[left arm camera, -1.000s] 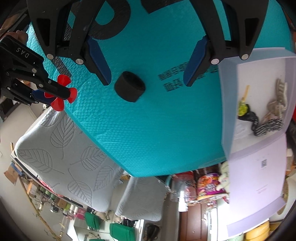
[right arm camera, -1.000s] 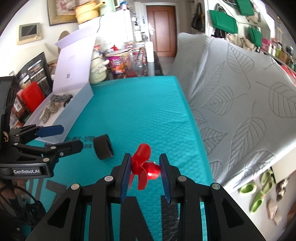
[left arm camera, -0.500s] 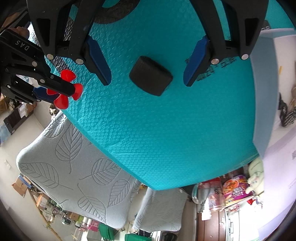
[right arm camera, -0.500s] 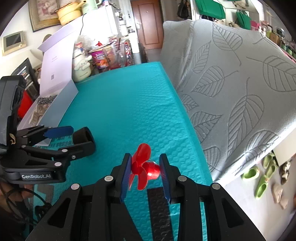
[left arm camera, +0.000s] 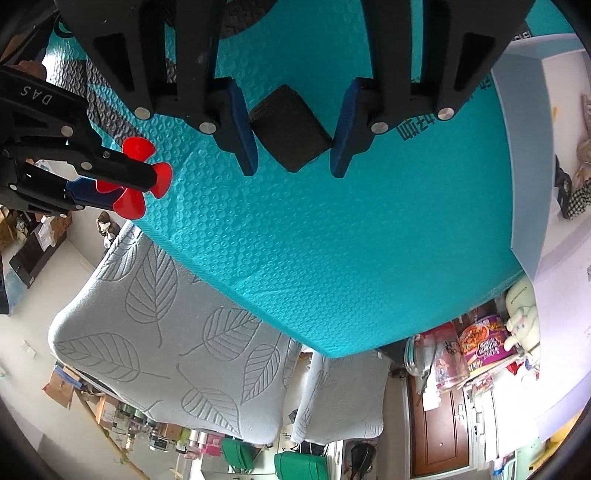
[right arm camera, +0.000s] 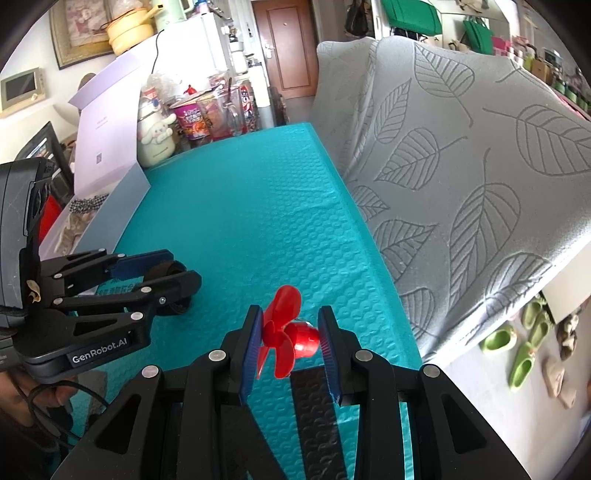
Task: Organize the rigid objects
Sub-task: 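Grasp the black rubber ring with the left tool while the right tool holds the pinwheel, then carry the ring in the left tool and pinwheel in the right tool into the box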
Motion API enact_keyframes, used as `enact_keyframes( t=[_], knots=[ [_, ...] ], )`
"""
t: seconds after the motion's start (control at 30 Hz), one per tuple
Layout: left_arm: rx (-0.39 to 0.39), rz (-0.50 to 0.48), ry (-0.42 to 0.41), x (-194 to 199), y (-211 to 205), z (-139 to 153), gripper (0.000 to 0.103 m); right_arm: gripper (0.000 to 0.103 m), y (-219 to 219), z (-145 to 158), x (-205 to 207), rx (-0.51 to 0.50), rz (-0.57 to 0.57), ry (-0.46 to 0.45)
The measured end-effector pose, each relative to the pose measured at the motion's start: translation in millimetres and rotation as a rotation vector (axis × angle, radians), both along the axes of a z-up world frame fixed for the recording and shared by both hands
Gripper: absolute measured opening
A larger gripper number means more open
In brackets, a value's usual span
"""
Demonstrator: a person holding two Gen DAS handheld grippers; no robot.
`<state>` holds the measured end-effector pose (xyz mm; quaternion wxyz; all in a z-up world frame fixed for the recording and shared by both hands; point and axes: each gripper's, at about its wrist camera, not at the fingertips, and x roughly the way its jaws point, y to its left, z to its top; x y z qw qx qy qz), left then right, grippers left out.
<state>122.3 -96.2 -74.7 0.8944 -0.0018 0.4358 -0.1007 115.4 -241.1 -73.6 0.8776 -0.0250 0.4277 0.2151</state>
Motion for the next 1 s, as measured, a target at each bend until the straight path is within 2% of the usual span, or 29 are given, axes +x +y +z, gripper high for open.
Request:
enact_keyframes(
  t=[0.4,1.0],
  knots=[
    [0.015,0.019,-0.043,-42,6,23,0.041,0.030,5,15,-27,0.028,0.023,-0.034],
    [0.037,0.150,-0.100,-111,49,46,0.041,0.030,56,23,-72,0.065,0.163,-0.063]
  ],
)
